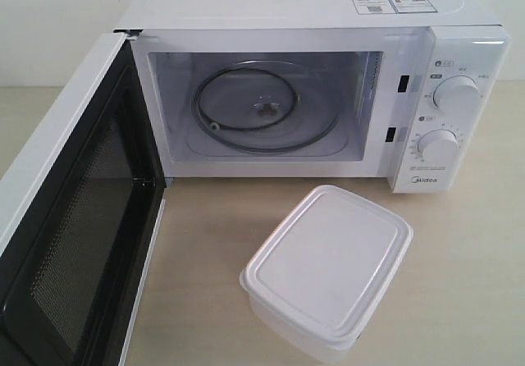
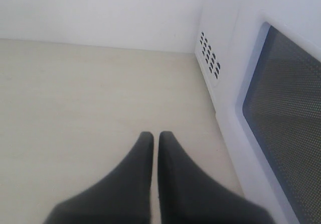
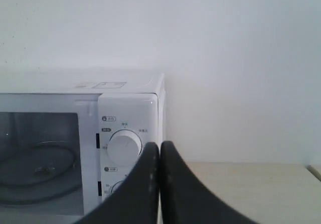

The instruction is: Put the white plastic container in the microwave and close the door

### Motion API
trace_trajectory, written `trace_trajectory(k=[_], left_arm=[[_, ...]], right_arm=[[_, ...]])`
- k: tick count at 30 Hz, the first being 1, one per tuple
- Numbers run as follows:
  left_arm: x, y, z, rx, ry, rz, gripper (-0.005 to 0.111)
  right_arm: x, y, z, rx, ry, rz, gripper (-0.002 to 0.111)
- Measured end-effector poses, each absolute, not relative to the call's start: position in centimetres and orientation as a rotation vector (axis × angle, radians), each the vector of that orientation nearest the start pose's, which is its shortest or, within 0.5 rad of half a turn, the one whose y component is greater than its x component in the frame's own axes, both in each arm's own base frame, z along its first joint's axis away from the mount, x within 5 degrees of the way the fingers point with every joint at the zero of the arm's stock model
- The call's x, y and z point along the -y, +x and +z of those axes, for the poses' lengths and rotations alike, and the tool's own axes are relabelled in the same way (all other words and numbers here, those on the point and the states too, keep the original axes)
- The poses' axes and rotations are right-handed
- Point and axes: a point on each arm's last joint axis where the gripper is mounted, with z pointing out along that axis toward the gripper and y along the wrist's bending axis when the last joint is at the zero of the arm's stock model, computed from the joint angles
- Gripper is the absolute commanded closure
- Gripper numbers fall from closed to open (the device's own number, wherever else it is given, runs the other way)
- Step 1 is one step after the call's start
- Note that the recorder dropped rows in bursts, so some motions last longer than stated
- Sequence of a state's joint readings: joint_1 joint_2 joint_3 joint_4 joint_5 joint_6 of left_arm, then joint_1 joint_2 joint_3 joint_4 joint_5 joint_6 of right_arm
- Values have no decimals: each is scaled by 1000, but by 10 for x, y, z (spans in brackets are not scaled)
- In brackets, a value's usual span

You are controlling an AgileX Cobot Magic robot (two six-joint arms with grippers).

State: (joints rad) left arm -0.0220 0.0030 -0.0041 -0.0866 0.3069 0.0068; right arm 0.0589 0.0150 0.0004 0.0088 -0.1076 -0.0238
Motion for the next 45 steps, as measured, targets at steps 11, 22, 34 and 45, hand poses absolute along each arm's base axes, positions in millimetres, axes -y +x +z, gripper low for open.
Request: trace_trajectory(k=[11, 22, 34, 45], left_arm=[[4, 54, 187, -1789, -29, -93, 102], [4, 54, 187, -1789, -29, -93, 102], [4, 54, 187, -1789, -29, -93, 102], [4, 54, 187, -1789, -29, -93, 102]], right_arm=[[-6, 98, 224, -1565, -56, 32, 109], [-7, 118, 226, -1622, -39, 49, 109], [-7, 123, 220, -1669, 46, 131, 109], [-27, 153, 190, -1802, -165, 226, 109]])
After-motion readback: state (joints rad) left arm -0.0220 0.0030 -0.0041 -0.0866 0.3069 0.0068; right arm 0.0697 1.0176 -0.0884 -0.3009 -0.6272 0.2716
